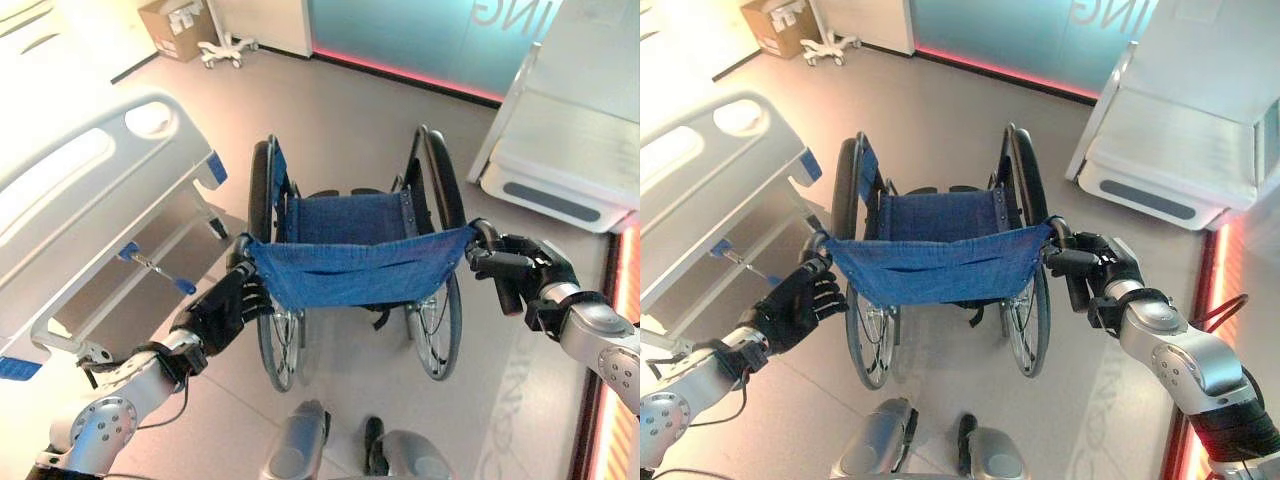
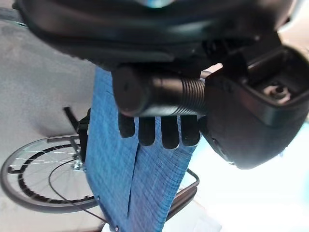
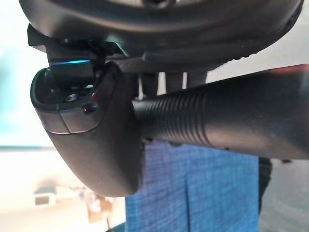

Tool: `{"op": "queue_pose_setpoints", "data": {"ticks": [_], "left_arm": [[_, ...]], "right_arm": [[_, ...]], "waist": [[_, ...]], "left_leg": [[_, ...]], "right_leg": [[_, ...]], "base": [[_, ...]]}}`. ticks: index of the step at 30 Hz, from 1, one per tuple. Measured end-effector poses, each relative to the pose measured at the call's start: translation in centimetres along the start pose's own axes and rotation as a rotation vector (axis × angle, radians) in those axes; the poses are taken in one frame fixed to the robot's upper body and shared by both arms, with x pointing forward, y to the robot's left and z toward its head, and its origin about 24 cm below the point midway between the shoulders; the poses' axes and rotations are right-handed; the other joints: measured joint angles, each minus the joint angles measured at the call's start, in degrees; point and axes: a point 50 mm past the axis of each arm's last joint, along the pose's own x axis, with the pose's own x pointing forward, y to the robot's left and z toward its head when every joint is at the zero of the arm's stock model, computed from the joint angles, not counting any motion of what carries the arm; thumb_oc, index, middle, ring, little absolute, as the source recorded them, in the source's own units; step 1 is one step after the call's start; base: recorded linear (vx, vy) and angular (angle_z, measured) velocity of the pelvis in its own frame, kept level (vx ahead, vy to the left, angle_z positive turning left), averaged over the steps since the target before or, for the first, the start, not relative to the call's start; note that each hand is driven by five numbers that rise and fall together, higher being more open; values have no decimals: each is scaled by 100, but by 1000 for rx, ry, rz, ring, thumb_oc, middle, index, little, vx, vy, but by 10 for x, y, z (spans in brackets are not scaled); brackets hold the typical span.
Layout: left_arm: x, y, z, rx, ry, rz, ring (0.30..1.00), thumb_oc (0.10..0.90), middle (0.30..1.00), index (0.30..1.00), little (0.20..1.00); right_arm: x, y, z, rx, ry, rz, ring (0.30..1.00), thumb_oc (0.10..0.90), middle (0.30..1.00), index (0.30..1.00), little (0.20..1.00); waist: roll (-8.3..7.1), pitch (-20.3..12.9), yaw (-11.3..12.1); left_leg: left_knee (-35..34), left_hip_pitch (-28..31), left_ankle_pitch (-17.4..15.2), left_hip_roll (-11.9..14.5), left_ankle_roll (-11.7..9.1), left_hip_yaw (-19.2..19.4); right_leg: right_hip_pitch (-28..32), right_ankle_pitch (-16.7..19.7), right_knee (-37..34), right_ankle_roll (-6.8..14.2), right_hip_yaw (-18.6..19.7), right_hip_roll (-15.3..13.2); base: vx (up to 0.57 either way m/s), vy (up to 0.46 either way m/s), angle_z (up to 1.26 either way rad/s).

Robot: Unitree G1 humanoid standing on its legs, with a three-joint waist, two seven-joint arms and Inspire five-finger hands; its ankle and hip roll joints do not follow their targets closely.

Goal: Push the wheelchair next to the bed

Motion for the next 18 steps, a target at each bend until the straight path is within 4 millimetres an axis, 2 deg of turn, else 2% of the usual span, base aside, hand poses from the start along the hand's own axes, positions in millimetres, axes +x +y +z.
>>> {"op": "queue_pose_setpoints", "data": {"ticks": [2,3,4,5,6,9,11,12,13,14,15,16,17,18], "left_arm": [[-2,3,-4,-7,15,10,300,400,300,300,300],[-2,3,-6,-8,19,8,300,400,300,300,300],[-3,3,-7,-8,23,2,300,400,300,300,300],[-7,4,-11,-11,32,4,300,400,300,300,300],[-8,4,-13,-10,39,5,300,400,300,300,300],[-15,4,-17,1,48,15,300,400,300,300,300],[-19,5,-16,4,41,23,300,400,300,300,300],[-19,6,-14,6,34,24,300,400,300,300,300],[-18,6,-13,7,21,32,300,400,300,300,300],[-16,8,-11,18,14,40,300,400,300,300,300],[-16,9,-9,32,16,45,300,400,300,300,300],[-16,10,-8,45,18,49,300,400,300,300,300],[-16,10,-7,55,20,52,300,400,300,300,300],[-17,13,-5,67,23,62,300,400,300,300,300]], "right_arm": [[2,2,0,-13,5,8,300,400,300,300,300],[3,3,0,-13,7,11,300,400,300,300,300],[3,3,0,-14,9,9,300,400,300,300,300],[3,2,-2,-14,14,10,300,400,300,300,300],[2,2,-4,-13,18,16,300,400,300,300,300],[-2,1,-10,-11,30,29,300,400,300,300,300],[-5,2,-14,-6,36,34,300,400,300,300,300],[-5,3,-17,8,40,35,300,400,300,300,300],[-4,5,-19,20,43,36,300,400,300,300,300],[-1,9,-22,17,43,34,300,400,300,300,300],[0,11,-25,32,51,37,300,400,300,300,300],[0,12,-27,34,56,39,300,400,300,300,300],[0,12,-27,36,56,41,300,400,300,300,300],[1,15,-29,46,59,46,300,400,300,300,300]], "waist": [[34,3,96],[85,6,200],[131,6,284],[276,2,457],[326,-15,470],[367,-233,649],[320,-396,678],[180,-443,672],[83,-454,708],[92,-455,724],[83,-459,730],[78,-462,737],[75,-462,752],[-47,-510,757]], "left_leg": [[-1696,31,42,19,11,45],[-2278,-3,104,88,-25,26],[-2444,-45,162,138,-46,30],[-2884,-67,264,271,-104,13],[-2952,-140,268,286,-111,11],[-2867,-141,268,362,-106,57],[-2817,133,388,348,-31,35],[-2782,151,511,205,48,52],[-2726,250,590,110,175,131],[-2768,400,732,182,379,254],[-2773,538,852,203,550,372],[-2761,681,1069,201,712,497],[-2766,766,1196,173,830,579],[-2867,897,1099,23,930,663]], "right_leg": [[355,32,-313,-42,479,237],[508,19,-397,-100,624,334],[604,4,-438,-113,707,386],[848,-103,-502,-164,909,484],[1015,-284,-502,-205,999,512],[1213,-746,-257,-142,1245,484],[1411,-1029,-183,-64,1271,403],[1447,-1155,-117,-48,1236,263],[1426,-1196,184,66,1045,175],[1160,-1152,949,230,515,164],[1012,-1034,1457,436,152,72],[894,-926,1985,633,-59,-35],[796,-865,2313,737,-162,-143],[572,-861,2752,834,-235,-397]], "base": [[494,113,-24],[427,102,-49],[565,146,-74],[565,181,-56],[646,232,-53],[388,157,-33],[445,161,-11],[414,165,-9],[373,171,-11],[321,165,-19],[312,161,-20],[285,140,-21],[259,102,-31],[303,78,-30]]}}
